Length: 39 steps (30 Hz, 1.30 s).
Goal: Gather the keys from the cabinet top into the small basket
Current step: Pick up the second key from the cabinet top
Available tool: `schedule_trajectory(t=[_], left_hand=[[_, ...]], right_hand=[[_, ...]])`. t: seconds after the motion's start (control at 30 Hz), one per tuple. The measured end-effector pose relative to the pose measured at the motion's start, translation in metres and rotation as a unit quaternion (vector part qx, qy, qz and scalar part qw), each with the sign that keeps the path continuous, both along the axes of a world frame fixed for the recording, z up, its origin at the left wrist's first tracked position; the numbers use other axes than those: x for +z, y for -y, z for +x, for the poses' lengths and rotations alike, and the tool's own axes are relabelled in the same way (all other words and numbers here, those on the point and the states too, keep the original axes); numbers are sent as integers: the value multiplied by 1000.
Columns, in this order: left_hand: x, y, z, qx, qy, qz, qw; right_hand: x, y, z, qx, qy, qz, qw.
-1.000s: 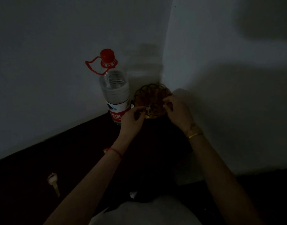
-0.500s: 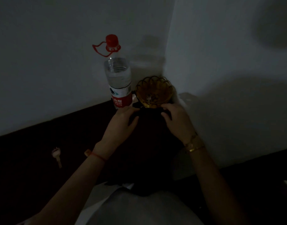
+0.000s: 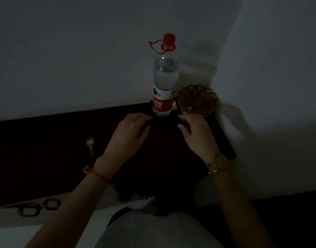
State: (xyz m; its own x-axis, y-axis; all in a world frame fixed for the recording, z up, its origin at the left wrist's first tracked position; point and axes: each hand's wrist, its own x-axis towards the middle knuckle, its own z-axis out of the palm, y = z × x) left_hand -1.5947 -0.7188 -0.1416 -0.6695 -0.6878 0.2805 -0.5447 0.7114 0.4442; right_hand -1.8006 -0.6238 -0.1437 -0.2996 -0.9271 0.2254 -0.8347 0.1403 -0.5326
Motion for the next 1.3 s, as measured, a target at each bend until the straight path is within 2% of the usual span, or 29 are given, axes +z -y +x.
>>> schedule_trajectory(t=[0.5,0.83,1.03,1.3], left_hand=[[-2,5,176,126,19,23,992],[-7,13,284,128,32,30,991],[-16,20,307,109,27,44,993],[-46,37,298,116,25,64,991]], right_hand=[[-8,48,153,88,10,15,996],[-11,61,262,82,22,22,996],[-22,62,291,54,19,27,998],[-46,97,289,50,-11,63,997]])
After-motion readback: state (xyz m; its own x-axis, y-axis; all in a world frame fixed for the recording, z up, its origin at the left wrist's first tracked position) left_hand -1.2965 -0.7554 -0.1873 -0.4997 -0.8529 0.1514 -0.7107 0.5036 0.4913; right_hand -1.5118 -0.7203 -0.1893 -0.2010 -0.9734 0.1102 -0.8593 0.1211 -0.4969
